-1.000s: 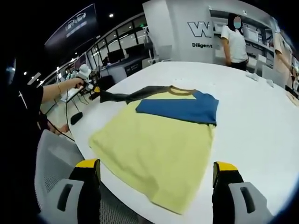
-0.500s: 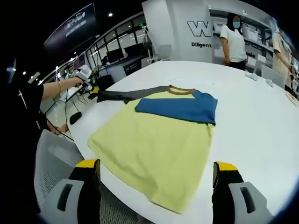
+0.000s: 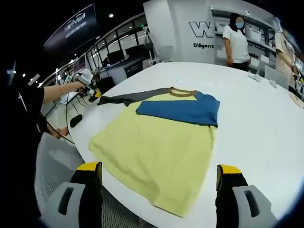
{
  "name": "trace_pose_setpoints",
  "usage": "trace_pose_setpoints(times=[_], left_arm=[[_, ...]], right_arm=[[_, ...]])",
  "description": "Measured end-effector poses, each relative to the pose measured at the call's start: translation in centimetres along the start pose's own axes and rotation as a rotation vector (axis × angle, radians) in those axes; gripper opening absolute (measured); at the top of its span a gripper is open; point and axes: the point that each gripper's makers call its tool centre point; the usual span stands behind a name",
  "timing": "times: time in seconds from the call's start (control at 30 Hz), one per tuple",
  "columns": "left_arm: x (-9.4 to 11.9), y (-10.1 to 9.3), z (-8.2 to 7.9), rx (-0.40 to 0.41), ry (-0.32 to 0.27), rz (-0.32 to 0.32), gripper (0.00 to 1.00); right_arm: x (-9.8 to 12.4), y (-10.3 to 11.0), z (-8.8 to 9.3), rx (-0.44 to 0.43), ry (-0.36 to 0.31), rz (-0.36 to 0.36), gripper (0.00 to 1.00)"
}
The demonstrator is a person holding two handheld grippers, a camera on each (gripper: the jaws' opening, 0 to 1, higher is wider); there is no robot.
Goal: Fold the garment on the visible template until the final outline fits inside the template.
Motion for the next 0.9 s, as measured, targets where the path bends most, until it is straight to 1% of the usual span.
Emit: trace_pose_setpoints(times=[0.07,0.17,0.23,0.27,0.37,0.43,0.57,0.67,0.77,0.83,0.9], left_arm=[[0.3,0.2,0.2,-0.003,-0.008,-0.003,0.47],[0.4,0.0,0.5,0.026,-0.033,0.007,0.58],[0.5,-0.6,1.1,0.062,-0.049,0.032,0.63],[0.5,-0.7,1.4,0.06,-0.046,0.034,0.65],[0.5,-1.5,2.3,0.034,-0.042,0.049,0.66],[0.6,-2.1,2.6,0.041,-0.055,0.059,0.67],[0.4,-2.9,3.1,0.033,-0.054,0.077,0.66],[0.2,-3.4,3.3,0.013,-0.061,0.083,0.61],[0.0,-3.8,3.4,0.02,-0.062,0.096,0.58],[-0.2,-4.1,3.6,0.022,-0.063,0.102,0.54],[-0.4,-4.4,3.7,0.012,-0.065,0.11,0.47]], right_arm=[[-0.1,0.1,0.0,-0.002,0.002,-0.003,0.99],[-0.2,0.3,0.0,0.005,0.004,-0.01,0.99],[-0.3,0.4,0.0,0.008,0.006,-0.012,0.99],[-0.3,0.5,0.0,0.008,0.006,-0.013,0.99],[-0.4,0.5,0.1,0.011,0.008,-0.015,0.99],[-0.5,0.6,0.1,0.011,0.011,-0.017,0.99],[-0.5,0.6,0.1,0.015,0.014,-0.015,0.99],[-0.6,0.5,0.1,0.01,0.01,-0.013,0.99],[-0.6,0.4,0.1,0.003,0.006,-0.01,0.99],[-0.6,0.4,0.1,0.005,0.008,-0.008,0.99],[-0.5,0.4,0.3,0.002,0.008,-0.007,0.99]])
Point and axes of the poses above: the point that each gripper's makers call its tool centre point, and the gripper's own axes: x roughly backward along the fingers, y roughly to its left, z roughly out of its underside, and after that the axes turned 9 degrees about z, right-handed
